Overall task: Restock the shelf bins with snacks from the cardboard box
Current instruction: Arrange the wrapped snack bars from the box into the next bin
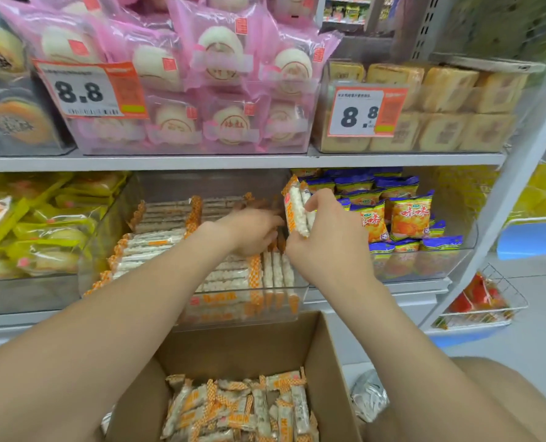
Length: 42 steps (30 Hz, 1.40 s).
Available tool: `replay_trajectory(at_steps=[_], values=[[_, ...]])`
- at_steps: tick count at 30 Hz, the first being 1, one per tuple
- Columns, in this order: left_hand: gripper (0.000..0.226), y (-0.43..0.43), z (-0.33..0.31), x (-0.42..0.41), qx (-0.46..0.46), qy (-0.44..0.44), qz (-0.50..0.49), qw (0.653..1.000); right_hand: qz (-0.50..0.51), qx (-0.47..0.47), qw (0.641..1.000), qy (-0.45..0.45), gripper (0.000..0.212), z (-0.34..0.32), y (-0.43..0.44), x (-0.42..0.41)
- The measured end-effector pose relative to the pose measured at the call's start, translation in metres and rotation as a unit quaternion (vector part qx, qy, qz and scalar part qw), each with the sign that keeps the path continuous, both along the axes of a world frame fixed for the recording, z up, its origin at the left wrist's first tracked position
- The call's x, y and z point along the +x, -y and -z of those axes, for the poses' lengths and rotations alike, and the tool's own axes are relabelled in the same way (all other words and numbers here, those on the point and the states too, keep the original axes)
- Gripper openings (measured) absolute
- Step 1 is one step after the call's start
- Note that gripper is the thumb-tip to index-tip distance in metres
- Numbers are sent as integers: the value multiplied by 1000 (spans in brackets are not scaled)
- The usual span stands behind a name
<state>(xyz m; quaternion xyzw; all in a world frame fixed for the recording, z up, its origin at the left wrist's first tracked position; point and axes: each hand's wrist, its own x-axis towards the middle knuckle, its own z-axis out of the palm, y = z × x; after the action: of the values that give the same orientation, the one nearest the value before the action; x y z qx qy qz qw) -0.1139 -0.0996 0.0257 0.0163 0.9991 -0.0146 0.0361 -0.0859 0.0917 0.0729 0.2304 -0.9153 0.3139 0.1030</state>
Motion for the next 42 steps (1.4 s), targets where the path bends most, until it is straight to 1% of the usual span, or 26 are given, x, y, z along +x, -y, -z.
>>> replay_trajectory(at_steps=[2,4,5,7,8,10,13,14,16,17,19,20,21,22,24,25,27,29,30,32,34,35,36,38,40,42], values=[[34,10,0,0,11,18,-12,1000,-15,2,1000,-22,33,2,5,9],[45,19,0,6,29,-4,-20,999,-30,24,999,-37,37,6,11,18],[49,21,1,9,44,-16,-19,999,-33,53,997,-40,43,9,16,21],[44,20,1,16,55,-21,-29,998,-28,122,992,-34,55,12,26,24],[38,18,0,19,51,-22,-40,998,-22,154,987,-35,57,14,32,23],[30,14,1,23,58,-30,-57,996,-5,201,978,-49,52,17,45,17],[22,12,2,28,101,-36,-77,991,0,244,968,-56,29,21,64,-1],[18,13,1,30,110,-34,-79,990,-6,252,966,-55,26,22,69,-8],[6,17,3,30,140,-43,-80,986,-22,263,963,-50,27,26,77,-20],[10,19,6,28,161,-46,-79,983,-33,268,962,-45,28,30,81,-25],[44,24,9,25,221,-44,-75,971,-66,280,958,-16,32,36,87,-35],[54,26,10,24,240,-43,-70,967,-81,285,955,3,35,38,89,-39],[54,28,12,23,250,-43,-63,965,-91,290,952,14,38,38,90,-43],[46,29,13,22,251,-36,-64,965,-97,298,950,12,38,37,91,-45],[16,29,14,20,247,-29,-77,965,-97,324,941,-30,34,36,91,-48],[11,28,15,18,244,-27,-78,966,-96,343,932,-63,33,35,90,-46],[14,19,14,17,211,-7,-89,973,-91,394,901,-153,32,34,86,-39],[32,11,11,16,181,4,-104,978,-72,430,868,-238,31,33,78,-36],[39,8,9,15,174,0,-104,979,-61,414,870,-261,29,33,72,-38],[54,3,9,12,156,-24,-109,981,-33,327,907,-263,26,29,54,-47],[62,-2,11,8,132,-65,-128,981,-31,210,957,-197,37,28,36,-60],[61,-5,13,4,123,-87,-136,979,-50,160,975,-145,38,29,29,-66],[58,-7,15,1,117,-101,-144,977,-67,130,984,-102,37,30,25,-71],[57,-12,20,-6,111,-123,-157,974,-72,127,987,-70,35,34,19,-75],[67,-13,23,-12,115,-138,-162,970,-57,134,986,-76,35,35,18,-75],[71,-9,25,-19,118,-137,-157,971,-59,143,984,-90,34,35,18,-76]])
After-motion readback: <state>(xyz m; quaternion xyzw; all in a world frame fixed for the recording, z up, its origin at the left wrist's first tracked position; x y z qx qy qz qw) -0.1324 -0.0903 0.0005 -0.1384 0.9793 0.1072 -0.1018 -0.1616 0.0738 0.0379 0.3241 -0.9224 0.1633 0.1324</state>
